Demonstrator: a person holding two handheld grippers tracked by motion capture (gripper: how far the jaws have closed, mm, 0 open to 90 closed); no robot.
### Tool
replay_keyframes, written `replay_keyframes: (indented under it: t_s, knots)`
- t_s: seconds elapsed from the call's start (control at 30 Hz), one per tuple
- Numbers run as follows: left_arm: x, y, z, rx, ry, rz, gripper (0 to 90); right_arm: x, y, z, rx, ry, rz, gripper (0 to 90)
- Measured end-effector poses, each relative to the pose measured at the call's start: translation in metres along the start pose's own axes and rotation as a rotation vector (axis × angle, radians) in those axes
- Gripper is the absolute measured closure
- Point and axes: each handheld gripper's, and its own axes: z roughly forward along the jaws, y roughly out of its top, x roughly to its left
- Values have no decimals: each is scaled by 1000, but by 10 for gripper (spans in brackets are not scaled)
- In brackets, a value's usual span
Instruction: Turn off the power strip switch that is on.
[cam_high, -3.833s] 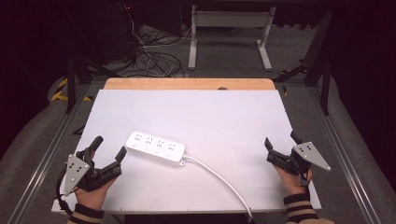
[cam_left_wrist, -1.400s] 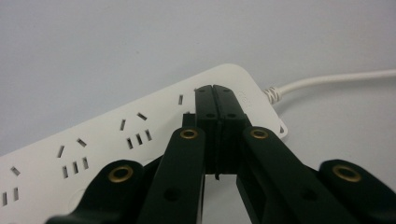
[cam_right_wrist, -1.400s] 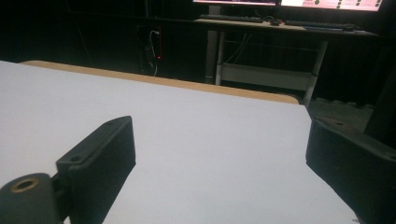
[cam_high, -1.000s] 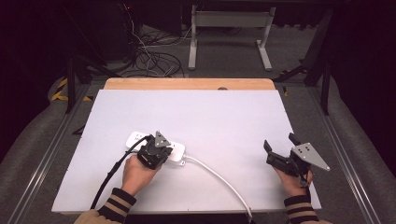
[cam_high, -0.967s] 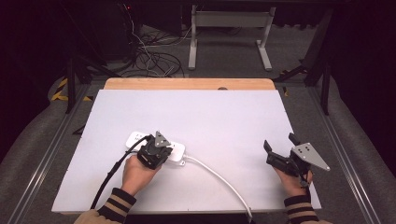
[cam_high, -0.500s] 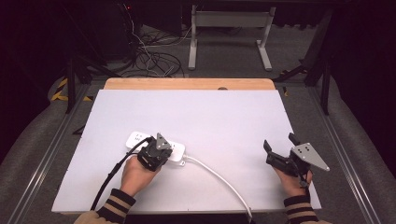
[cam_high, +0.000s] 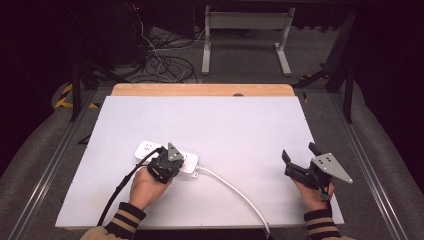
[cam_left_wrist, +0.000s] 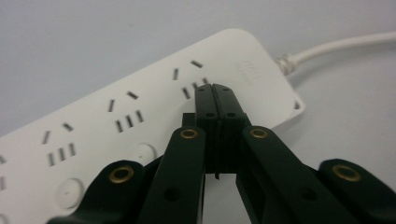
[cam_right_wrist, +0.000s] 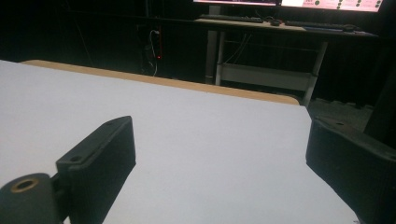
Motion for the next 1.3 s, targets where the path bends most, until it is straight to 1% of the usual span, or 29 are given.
replay_keyframes:
  t_s: [0.03, 0.07, 0.1, 0.13, 0.17, 0.27, 0.3, 0.33, 0.5, 0.6, 1.1, 1.3]
  knots:
    - [3, -2, 0, -13, -26, -14, 900, 0, 0, 0, -1, 0, 2, 89]
    - [3, -2, 0, -13, -26, -14, 900, 0, 0, 0, 0, 0, 1, 89]
    - [7, -4, 0, -27, -55, -35, 900, 0, 0, 0, -1, -1, 3, 89]
    - [8, -5, 0, -29, -64, -38, 900, 0, 0, 0, -1, 1, 5, 89]
    - [6, -4, -1, -26, -48, -28, 900, 0, 0, 0, -2, 1, 4, 89]
    - [5, -4, -1, -23, -43, -21, 900, 0, 0, 1, 5, -2, 5, 89]
    - [5, -4, -1, -20, -42, -11, 900, 0, 0, 1, 5, -1, 5, 89]
    - [3, -3, -1, -16, -26, -7, 900, 0, 0, 1, 4, -2, 4, 90]
    - [3, -3, -1, -14, -24, -4, 900, 0, 0, 1, 5, -1, 4, 90]
    - [2, -2, -1, -12, -14, 1, 900, 0, -1, 2, 9, -3, 1, 91]
    - [2, -2, -1, -7, -15, 8, 900, 1, 0, 2, 14, -3, -1, 93]
    - [2, -2, -1, -10, -19, 3, 900, 1, 0, 3, 16, -3, -2, 94]
